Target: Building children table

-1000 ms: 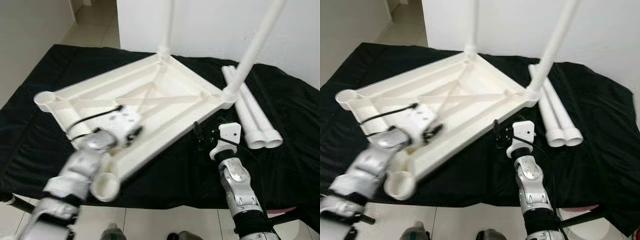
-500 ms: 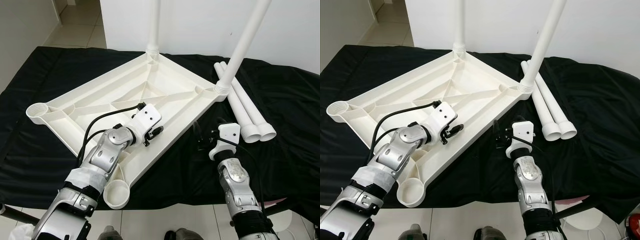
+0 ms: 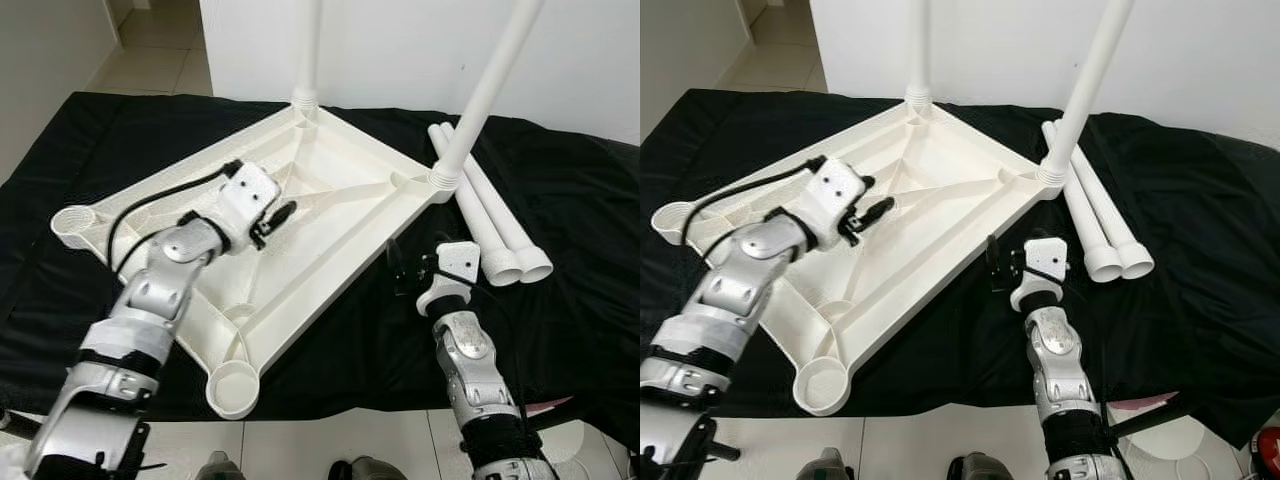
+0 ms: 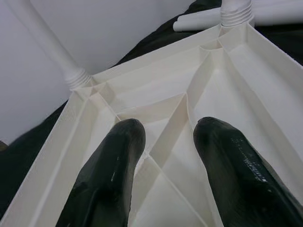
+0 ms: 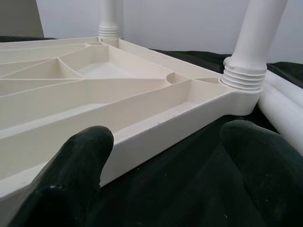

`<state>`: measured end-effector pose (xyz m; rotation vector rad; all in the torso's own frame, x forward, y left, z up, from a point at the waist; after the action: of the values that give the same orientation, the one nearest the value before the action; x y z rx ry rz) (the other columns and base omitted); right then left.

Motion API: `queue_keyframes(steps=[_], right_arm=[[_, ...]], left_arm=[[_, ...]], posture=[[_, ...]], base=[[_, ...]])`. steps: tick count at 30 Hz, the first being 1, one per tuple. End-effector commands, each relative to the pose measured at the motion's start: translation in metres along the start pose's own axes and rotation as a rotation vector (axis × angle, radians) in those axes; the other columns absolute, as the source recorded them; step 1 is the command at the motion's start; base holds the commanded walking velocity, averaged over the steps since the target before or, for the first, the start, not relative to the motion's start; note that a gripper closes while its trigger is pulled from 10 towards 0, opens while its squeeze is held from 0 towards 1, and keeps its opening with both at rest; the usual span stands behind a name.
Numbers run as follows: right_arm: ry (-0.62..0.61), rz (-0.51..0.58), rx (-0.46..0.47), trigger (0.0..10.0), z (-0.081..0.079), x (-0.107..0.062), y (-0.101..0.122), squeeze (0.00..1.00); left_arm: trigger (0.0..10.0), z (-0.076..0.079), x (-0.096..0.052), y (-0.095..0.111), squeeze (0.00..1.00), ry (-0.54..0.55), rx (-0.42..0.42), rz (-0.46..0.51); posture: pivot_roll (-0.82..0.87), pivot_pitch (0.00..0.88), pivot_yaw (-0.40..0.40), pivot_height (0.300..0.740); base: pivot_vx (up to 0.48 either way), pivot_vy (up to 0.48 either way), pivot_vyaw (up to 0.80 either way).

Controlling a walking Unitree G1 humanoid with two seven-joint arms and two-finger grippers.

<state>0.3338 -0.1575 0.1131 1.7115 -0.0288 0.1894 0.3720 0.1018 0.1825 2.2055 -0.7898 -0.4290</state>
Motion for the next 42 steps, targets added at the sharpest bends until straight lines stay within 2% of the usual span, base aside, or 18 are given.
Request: queue_keyframes(steps=[1, 2, 4, 6, 9, 13, 18, 20, 21, 24, 27, 29, 32, 37, 38, 42], right_arm=[[-0.019, -0.018, -0.003, 10.0, 0.006, 0.000, -0.004, 0.00], [-0.017, -0.019, -0.003, 10.0, 0.005, 0.000, -0.004, 0.00], [-0.013, -0.016, -0.007, 10.0, 0.004, 0.000, -0.004, 0.00], [-0.015, -0.016, -0.008, 10.0, 0.005, -0.001, -0.004, 0.00], [-0.016, -0.016, -0.008, 10.0, 0.006, -0.001, -0.004, 0.00], [-0.020, -0.018, -0.013, 10.0, 0.008, -0.003, -0.005, 0.00], [-0.015, -0.019, -0.015, 10.0, 0.007, -0.003, -0.006, 0.00], [-0.006, -0.022, -0.018, 10.0, 0.006, -0.004, -0.007, 0.00], [-0.006, -0.022, -0.018, 10.0, 0.006, -0.004, -0.007, 0.00], [0.001, -0.029, -0.025, 10.0, 0.006, -0.006, -0.008, 0.00], [0.002, -0.032, -0.028, 10.0, 0.007, -0.007, -0.008, 0.00], [0.002, -0.035, -0.030, 10.0, 0.007, -0.009, -0.010, 0.00], [0.002, -0.038, -0.031, 10.0, 0.008, -0.010, -0.010, 0.00], [0.011, -0.047, -0.032, 10.0, 0.006, -0.010, -0.012, 0.00], [0.017, -0.049, -0.032, 10.0, 0.006, -0.010, -0.013, 0.00], [0.026, -0.051, -0.037, 10.0, 0.005, -0.009, -0.013, 0.00]], left_arm=[[10.0, 0.008, -0.003, -0.009, 0.00, -0.055, 0.014, -0.018], [10.0, 0.007, -0.007, -0.013, 0.00, -0.081, 0.049, -0.018], [10.0, 0.012, -0.019, -0.022, 0.00, -0.192, 0.026, -0.019], [10.0, 0.017, -0.031, -0.026, 0.00, -0.264, 0.045, -0.012], [10.0, 0.018, -0.033, -0.027, 0.00, -0.274, 0.057, -0.010], [10.0, 0.015, -0.055, -0.040, 0.00, -0.371, 0.054, -0.033], [10.0, 0.008, -0.065, -0.043, 0.00, -0.397, 0.043, -0.039], [10.0, 0.009, -0.080, -0.047, 0.00, -0.430, 0.036, -0.047], [10.0, 0.009, -0.080, -0.047, 0.00, -0.430, 0.036, -0.047], [10.0, 0.015, -0.095, -0.051, 0.00, -0.477, -0.016, -0.060], [10.0, 0.017, -0.100, -0.053, 0.00, -0.481, -0.025, -0.067], [10.0, 0.024, -0.109, -0.050, 0.00, -0.518, -0.065, -0.042], [10.0, 0.032, -0.116, -0.045, 0.00, -0.547, -0.094, -0.015], [10.0, 0.036, -0.125, -0.034, 0.00, -0.571, -0.117, 0.039], [10.0, 0.036, -0.127, -0.031, 1.00, -0.584, -0.130, 0.052], [10.0, 0.039, -0.134, -0.027, 1.00, -0.622, -0.126, 0.062]], posture=[[0.09, 0.000, -0.042, 0.740], [0.09, 0.000, -0.041, 0.740], [0.08, 0.000, -0.035, 0.740], [0.08, 0.000, -0.034, 0.740], [0.08, 0.000, -0.034, 0.740], [0.09, 0.000, -0.031, 0.740], [0.09, 0.000, -0.031, 0.740], [0.10, 0.000, -0.031, 0.740], [0.10, 0.000, -0.031, 0.740], [0.10, 0.000, -0.031, 0.740], [0.10, 0.000, -0.031, 0.740], [0.11, 0.000, -0.030, 0.740], [0.11, 0.000, -0.032, 0.740], [0.13, 0.000, -0.040, 0.740], [0.13, 0.000, -0.041, 0.740], [0.14, 0.000, -0.041, 0.740]], base=[[0.000, 0.000, 0.00], [0.000, 0.000, 0.00], [0.000, 0.000, 0.00], [0.000, 0.000, 0.00], [0.000, 0.000, 0.00], [0.000, 0.000, 0.00], [0.000, 0.000, 0.00], [0.000, 0.000, 0.00], [0.000, 0.000, 0.00], [0.000, 0.000, 0.00], [0.000, 0.000, 0.00], [0.000, 0.000, 0.00], [0.000, 0.000, 0.00], [0.000, 0.000, 0.00], [0.000, 0.000, 0.00], [0.000, 0.000, 0.00]])
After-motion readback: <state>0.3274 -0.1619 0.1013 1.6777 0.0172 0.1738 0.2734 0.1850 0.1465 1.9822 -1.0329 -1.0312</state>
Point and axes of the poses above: a point about 5 cm out from each wrist's last joint towards the gripper, its own x axis pointing out of the wrist towards the gripper, its own y axis along the axis of the wrist's last joint, z = x × y, the point moved 4 cm from there along x, pointing out of the wrist towards the gripper, and after that the axes turned 11 degrees about x, right-handed, at the moved point
